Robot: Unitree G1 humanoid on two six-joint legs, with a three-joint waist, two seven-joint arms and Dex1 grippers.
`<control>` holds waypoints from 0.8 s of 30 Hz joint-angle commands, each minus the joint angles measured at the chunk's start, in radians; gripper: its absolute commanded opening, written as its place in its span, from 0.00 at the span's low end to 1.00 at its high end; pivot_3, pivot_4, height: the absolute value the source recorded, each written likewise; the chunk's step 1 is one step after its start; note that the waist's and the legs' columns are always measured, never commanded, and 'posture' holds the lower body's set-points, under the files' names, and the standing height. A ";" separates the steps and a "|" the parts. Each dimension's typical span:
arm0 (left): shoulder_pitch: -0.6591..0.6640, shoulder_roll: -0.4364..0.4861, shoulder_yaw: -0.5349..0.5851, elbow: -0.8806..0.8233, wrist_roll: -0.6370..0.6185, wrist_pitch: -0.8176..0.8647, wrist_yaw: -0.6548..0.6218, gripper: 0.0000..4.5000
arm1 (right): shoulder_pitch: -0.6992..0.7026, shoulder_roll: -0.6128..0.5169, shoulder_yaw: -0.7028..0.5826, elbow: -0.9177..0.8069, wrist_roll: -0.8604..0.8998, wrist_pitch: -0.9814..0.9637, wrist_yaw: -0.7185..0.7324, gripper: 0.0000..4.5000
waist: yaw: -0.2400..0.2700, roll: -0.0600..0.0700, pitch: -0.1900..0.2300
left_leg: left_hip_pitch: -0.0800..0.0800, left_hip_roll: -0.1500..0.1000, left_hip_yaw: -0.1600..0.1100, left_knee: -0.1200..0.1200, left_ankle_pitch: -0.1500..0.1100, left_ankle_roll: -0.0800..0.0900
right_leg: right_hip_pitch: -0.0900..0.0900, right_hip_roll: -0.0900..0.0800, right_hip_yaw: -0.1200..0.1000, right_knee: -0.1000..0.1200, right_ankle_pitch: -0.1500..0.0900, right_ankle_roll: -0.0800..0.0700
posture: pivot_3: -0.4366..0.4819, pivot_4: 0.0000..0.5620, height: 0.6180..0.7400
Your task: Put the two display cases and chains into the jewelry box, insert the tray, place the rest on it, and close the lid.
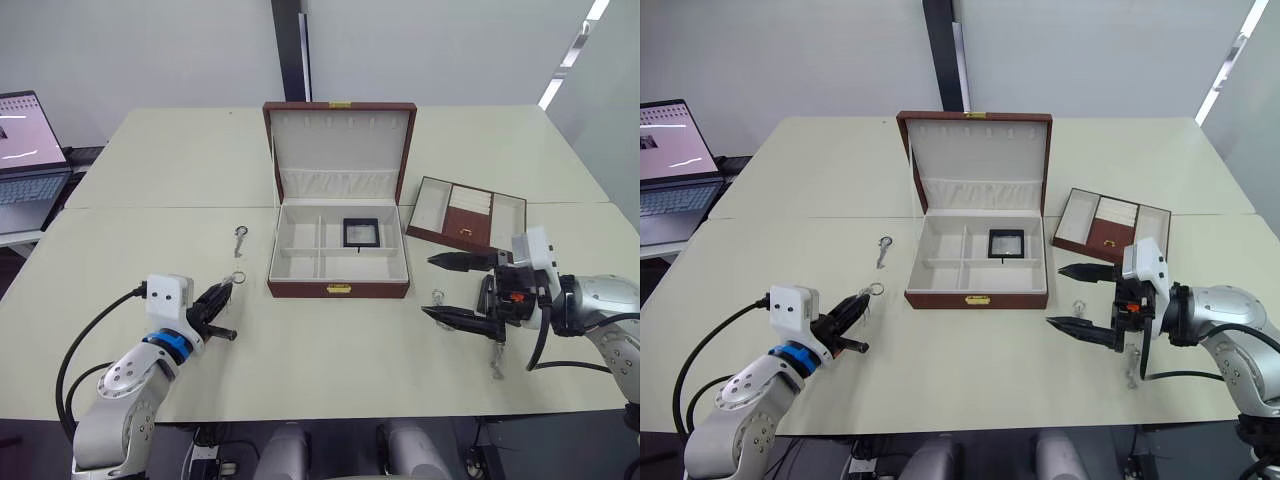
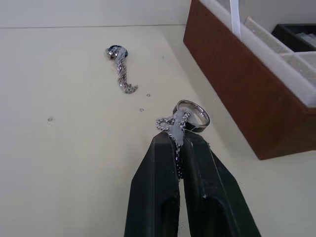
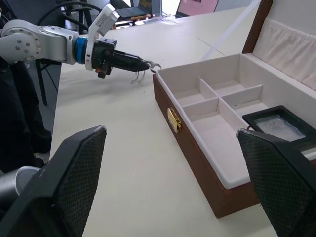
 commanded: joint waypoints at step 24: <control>-0.505 -0.078 -0.165 0.079 -0.036 0.103 0.086 0.00 | -0.001 0.043 -0.072 -0.012 -0.002 -0.012 -0.148 1.00 | 0.000 -0.002 0.001 | 0.000 0.000 0.000 0.000 0.000 0.000 | 0.000 0.000 0.000 0.000 0.000 0.000 | 0.48 0.27 1.00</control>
